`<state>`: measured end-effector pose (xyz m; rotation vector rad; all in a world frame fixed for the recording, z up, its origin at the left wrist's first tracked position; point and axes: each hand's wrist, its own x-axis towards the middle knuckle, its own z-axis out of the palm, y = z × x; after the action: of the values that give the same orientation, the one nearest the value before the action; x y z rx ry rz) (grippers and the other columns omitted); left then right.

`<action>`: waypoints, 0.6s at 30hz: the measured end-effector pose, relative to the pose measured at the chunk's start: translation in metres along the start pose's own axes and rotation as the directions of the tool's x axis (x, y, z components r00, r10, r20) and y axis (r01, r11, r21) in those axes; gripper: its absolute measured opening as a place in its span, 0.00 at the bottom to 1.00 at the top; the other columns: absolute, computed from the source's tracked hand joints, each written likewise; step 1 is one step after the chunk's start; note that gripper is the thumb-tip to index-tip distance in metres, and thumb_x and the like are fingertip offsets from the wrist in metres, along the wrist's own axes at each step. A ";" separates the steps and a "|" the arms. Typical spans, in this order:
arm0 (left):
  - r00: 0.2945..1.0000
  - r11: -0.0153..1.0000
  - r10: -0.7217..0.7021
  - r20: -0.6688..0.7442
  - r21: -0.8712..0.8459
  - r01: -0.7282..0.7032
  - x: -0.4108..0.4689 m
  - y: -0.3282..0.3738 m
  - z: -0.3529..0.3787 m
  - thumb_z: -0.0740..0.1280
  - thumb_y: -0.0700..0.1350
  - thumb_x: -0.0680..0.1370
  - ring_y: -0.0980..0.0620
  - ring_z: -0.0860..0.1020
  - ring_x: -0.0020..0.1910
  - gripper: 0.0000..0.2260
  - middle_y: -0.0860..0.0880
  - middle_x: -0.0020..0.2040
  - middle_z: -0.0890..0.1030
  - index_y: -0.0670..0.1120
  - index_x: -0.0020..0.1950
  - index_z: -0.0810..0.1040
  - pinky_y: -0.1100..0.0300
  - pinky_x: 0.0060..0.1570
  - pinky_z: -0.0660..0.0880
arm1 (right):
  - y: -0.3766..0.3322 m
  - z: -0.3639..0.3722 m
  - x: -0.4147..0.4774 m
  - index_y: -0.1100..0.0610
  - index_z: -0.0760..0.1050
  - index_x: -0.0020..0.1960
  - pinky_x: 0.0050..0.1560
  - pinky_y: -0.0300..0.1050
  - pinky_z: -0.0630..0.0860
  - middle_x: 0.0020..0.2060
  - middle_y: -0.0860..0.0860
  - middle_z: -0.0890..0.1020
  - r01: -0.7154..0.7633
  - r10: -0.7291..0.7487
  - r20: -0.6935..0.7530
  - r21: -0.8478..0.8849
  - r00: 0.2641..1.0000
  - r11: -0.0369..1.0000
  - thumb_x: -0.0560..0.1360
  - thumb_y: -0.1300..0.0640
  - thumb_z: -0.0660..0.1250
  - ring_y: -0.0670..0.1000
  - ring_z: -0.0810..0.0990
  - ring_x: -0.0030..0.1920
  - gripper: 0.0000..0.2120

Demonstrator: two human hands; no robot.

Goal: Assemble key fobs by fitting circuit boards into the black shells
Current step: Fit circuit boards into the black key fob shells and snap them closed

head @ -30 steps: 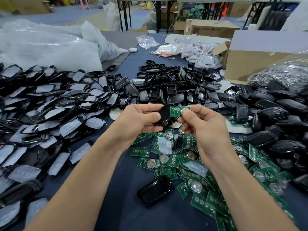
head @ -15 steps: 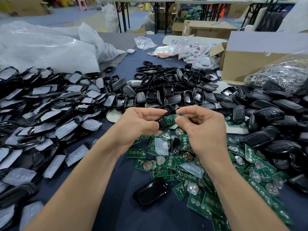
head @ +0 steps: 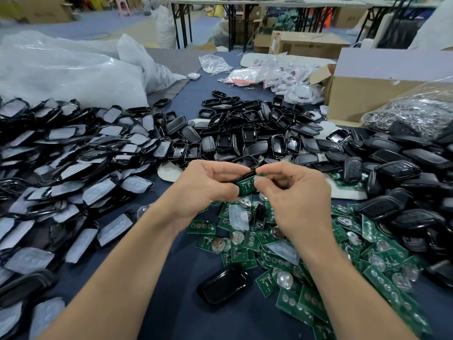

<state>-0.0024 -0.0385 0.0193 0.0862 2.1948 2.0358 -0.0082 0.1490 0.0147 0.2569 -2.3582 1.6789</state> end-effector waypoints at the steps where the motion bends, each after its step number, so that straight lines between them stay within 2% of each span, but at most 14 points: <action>1: 1.000 1.000 0.009 -0.009 0.002 -0.009 -0.001 0.000 0.001 0.73 0.28 0.72 0.52 0.86 0.47 0.20 0.47 0.52 0.88 0.53 0.53 0.89 0.60 0.50 0.82 | -0.001 0.001 -0.001 0.43 0.86 0.43 0.40 0.30 0.78 0.37 0.35 0.84 0.007 -0.007 -0.009 -0.017 1.000 1.000 0.71 0.59 0.80 0.39 0.83 0.38 0.10; 3: 0.998 1.000 0.025 -0.061 0.002 -0.025 -0.001 0.000 0.004 0.74 0.28 0.72 0.53 0.85 0.45 0.18 0.46 0.49 0.89 0.50 0.52 0.89 0.64 0.47 0.81 | -0.002 0.002 -0.002 0.43 0.86 0.44 0.42 0.29 0.77 0.37 0.34 0.84 0.017 -0.018 -0.025 -0.047 1.000 0.999 0.70 0.58 0.81 0.37 0.83 0.39 0.09; 7: 0.984 1.000 0.024 -0.175 -0.011 -0.026 -0.002 0.001 0.013 0.75 0.28 0.72 0.55 0.84 0.38 0.15 0.45 0.43 0.88 0.47 0.49 0.88 0.66 0.39 0.80 | -0.002 0.005 -0.004 0.46 0.87 0.47 0.43 0.29 0.78 0.33 0.37 0.84 0.019 -0.026 -0.069 -0.101 0.997 0.995 0.70 0.56 0.81 0.36 0.83 0.38 0.08; 12: 0.971 1.000 0.026 -0.236 -0.003 -0.027 -0.002 0.005 0.015 0.76 0.27 0.71 0.52 0.83 0.35 0.16 0.46 0.40 0.88 0.49 0.45 0.89 0.64 0.37 0.80 | -0.004 0.004 -0.004 0.46 0.86 0.52 0.44 0.27 0.77 0.36 0.39 0.84 0.012 -0.024 -0.095 -0.127 0.995 0.992 0.69 0.53 0.82 0.36 0.82 0.40 0.13; 18: 0.970 1.000 0.006 -0.243 -0.009 -0.008 -0.002 0.006 0.016 0.77 0.28 0.71 0.54 0.84 0.35 0.16 0.48 0.40 0.88 0.50 0.44 0.89 0.64 0.36 0.80 | -0.006 0.001 -0.002 0.46 0.86 0.45 0.42 0.30 0.79 0.33 0.40 0.84 0.009 -0.015 -0.066 -0.081 0.998 0.997 0.68 0.55 0.82 0.38 0.83 0.38 0.09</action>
<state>0.0021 -0.0223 0.0239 -0.1661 2.3250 2.1629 -0.0044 0.1461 0.0190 0.1975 -2.3642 1.5581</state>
